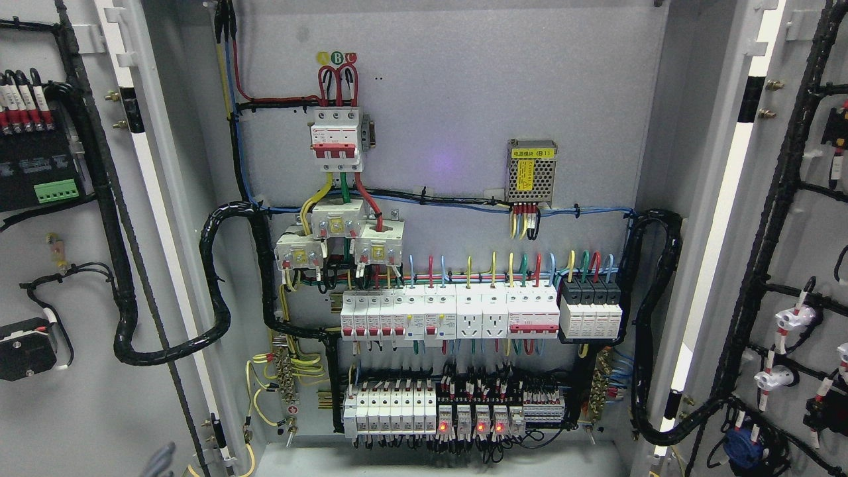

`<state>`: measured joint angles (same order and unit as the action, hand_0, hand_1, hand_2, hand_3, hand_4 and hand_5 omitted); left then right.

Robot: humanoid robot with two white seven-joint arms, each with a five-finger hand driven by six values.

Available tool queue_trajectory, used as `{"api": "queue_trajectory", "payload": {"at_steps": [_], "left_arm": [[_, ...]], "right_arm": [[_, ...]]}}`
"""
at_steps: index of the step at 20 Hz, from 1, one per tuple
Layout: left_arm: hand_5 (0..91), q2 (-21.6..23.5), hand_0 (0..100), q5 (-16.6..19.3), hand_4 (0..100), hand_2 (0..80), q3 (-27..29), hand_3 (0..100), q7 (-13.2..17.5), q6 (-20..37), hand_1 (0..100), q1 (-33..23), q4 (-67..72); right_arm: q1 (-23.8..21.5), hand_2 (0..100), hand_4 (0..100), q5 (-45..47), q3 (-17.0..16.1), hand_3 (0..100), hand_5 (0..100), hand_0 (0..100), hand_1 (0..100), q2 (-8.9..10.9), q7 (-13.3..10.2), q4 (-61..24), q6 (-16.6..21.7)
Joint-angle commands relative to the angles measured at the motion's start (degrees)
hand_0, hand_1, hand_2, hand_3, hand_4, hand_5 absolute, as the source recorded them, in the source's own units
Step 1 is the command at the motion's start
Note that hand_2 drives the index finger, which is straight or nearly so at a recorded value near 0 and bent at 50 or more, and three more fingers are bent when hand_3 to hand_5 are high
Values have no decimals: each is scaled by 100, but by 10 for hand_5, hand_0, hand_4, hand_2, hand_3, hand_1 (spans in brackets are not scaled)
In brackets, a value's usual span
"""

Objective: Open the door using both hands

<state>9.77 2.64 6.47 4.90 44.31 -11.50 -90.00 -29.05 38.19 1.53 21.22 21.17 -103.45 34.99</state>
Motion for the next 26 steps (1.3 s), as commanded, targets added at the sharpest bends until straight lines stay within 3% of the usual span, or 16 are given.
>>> {"api": "queue_trajectory", "payload": {"at_steps": [1,7,12,14,16,18,22,25,26], "left_arm": [[0,-1047,120,623,0,0,-559,0,-15,2758,556,-547,1393],[0,-1047,120,641,0,0,-498,0,-7,2758,556,-503,4223],[0,-1065,120,615,0,0,-437,0,-15,2750,556,-336,6061],[0,-1074,120,624,0,0,-174,0,-7,2750,556,-196,6842],[0,-1083,120,624,0,0,-94,0,-7,2741,556,-73,7616],[0,-1074,120,597,0,0,-85,0,-7,2697,556,42,8188],[0,-1091,120,588,0,0,117,0,-15,2400,556,112,8972],[0,-1074,120,580,0,0,196,0,2,1120,556,139,9184],[0,-1074,120,562,0,0,205,0,11,593,556,139,9175]], "right_arm": [[171,0,0,-321,1236,0,0,71,137,-706,-34,2888,16],[576,0,0,-338,1174,0,0,71,137,-1558,-34,5340,7],[1418,0,0,-347,1192,0,0,71,137,-1823,-25,7721,7],[1735,0,0,-356,1192,0,0,71,137,-1919,-34,8627,-10],[1903,0,0,-408,1201,0,0,71,137,-2095,-34,9270,-36],[1912,0,0,-749,1227,0,0,71,137,-2149,-52,9605,-141],[1903,0,0,-1384,1174,0,0,71,137,-2263,-122,9835,-1264],[1903,0,0,-1402,1174,0,0,71,137,-2237,-157,9853,-1819],[1903,0,0,-1410,1183,0,0,71,137,-2237,-288,9870,-2003]]}}
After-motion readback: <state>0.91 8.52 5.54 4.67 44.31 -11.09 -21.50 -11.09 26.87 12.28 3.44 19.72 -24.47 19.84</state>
